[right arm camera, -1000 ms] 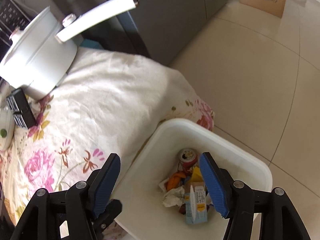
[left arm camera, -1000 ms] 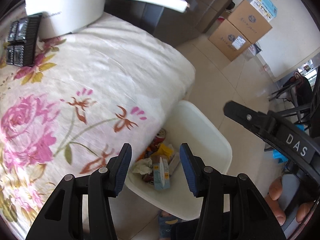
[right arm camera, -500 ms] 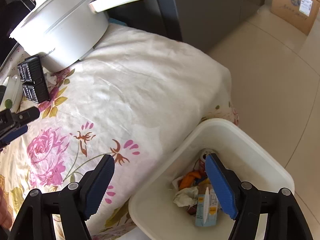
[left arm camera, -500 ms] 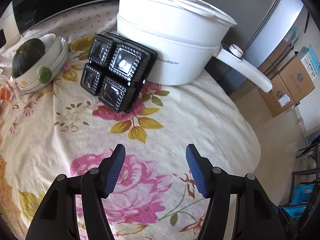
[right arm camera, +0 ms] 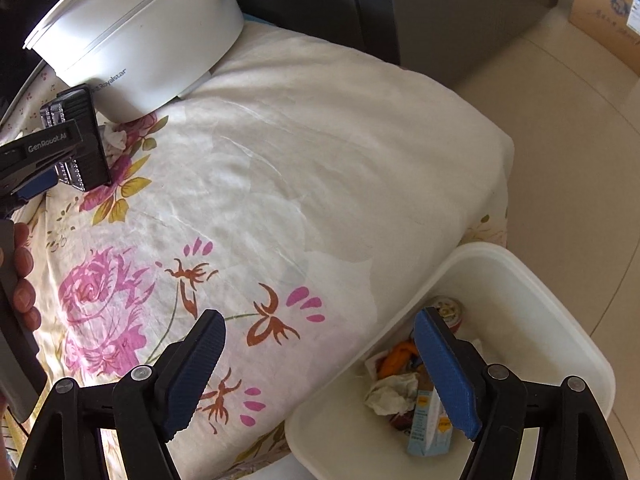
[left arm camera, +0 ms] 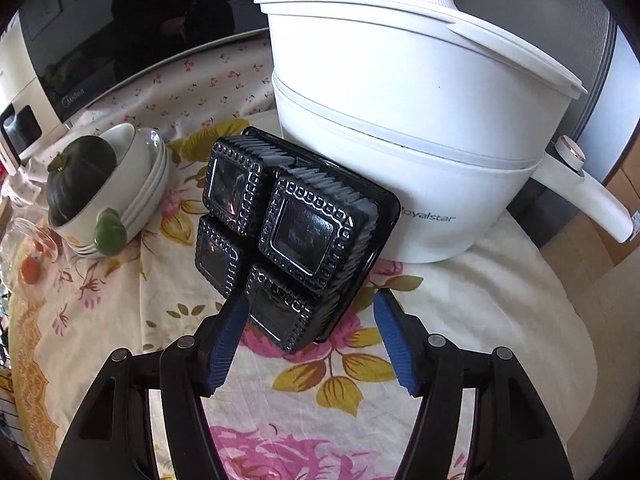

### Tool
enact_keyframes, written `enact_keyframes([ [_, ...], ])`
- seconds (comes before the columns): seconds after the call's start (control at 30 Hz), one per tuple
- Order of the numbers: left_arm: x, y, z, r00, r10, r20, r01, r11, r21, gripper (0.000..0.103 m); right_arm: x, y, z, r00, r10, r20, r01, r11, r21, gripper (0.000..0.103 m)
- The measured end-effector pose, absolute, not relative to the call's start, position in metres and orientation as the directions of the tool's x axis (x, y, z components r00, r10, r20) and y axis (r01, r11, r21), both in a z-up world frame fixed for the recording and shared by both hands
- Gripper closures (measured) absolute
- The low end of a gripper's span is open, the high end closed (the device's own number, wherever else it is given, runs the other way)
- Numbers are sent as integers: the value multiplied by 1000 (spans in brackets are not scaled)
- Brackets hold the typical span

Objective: Collect trash
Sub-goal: 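Grasp the black four-compartment tray with the left tool and lift it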

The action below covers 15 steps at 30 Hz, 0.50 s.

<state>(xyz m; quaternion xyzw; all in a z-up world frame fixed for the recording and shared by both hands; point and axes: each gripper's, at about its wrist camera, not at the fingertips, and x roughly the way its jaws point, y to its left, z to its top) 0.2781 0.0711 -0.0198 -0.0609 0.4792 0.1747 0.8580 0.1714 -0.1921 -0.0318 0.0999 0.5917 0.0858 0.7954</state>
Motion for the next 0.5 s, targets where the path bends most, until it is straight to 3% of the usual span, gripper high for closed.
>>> enact_keyframes([
  [0.27,301,70,-35,445,370,-816,-424,889,172,35,185,-189,-39,266,239,-934,4,968,249,21],
  [0.37,295,76,-33,484,337,-808,-419,899,123,37,188,-189,-41,266,234,-935,6,970,244,21],
  [0.5,280,94,-17,549,212,-809,-417,908,-45,66,191,-186,-44,252,240,-938,3,969,248,21],
])
